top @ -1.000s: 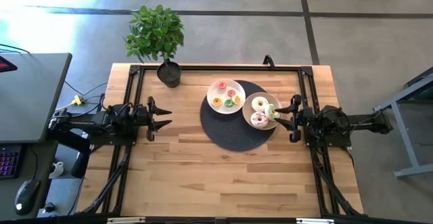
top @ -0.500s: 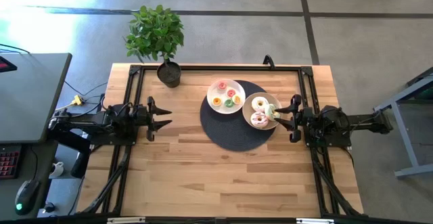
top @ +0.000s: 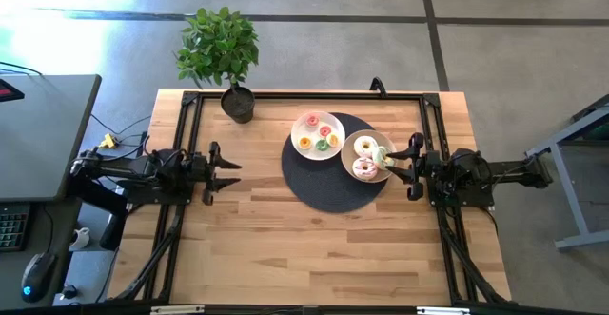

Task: Pick & Place donuts
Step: Return to Home Position

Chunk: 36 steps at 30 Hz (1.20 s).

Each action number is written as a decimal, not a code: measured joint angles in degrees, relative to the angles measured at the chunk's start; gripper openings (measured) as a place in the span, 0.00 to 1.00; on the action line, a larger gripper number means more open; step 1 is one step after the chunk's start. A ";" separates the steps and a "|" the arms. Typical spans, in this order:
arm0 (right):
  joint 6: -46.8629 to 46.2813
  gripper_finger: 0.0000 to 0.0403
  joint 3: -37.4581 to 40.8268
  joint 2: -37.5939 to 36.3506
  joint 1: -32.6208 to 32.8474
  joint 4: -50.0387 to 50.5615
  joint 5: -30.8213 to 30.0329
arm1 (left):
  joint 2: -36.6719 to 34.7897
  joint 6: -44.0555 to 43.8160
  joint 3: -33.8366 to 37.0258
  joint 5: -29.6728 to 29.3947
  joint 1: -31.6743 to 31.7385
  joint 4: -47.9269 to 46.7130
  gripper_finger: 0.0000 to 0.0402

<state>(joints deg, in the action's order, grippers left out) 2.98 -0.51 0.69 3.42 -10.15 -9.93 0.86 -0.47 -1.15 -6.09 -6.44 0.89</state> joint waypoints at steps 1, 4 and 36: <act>0.00 0.40 0.00 0.00 -0.01 0.00 0.00 | 0.00 0.00 0.00 0.35 0.00 -0.01 0.42; 0.00 0.40 0.00 0.00 -0.01 0.00 0.00 | 0.00 0.00 0.00 0.44 0.00 -0.02 0.42; 0.00 0.40 0.00 0.00 0.00 0.00 0.00 | 0.00 0.00 0.00 0.59 0.02 0.17 0.42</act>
<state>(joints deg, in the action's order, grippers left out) 2.98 -0.51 0.69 3.42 -10.15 -9.93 0.86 -0.47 -1.15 -5.50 -6.42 1.06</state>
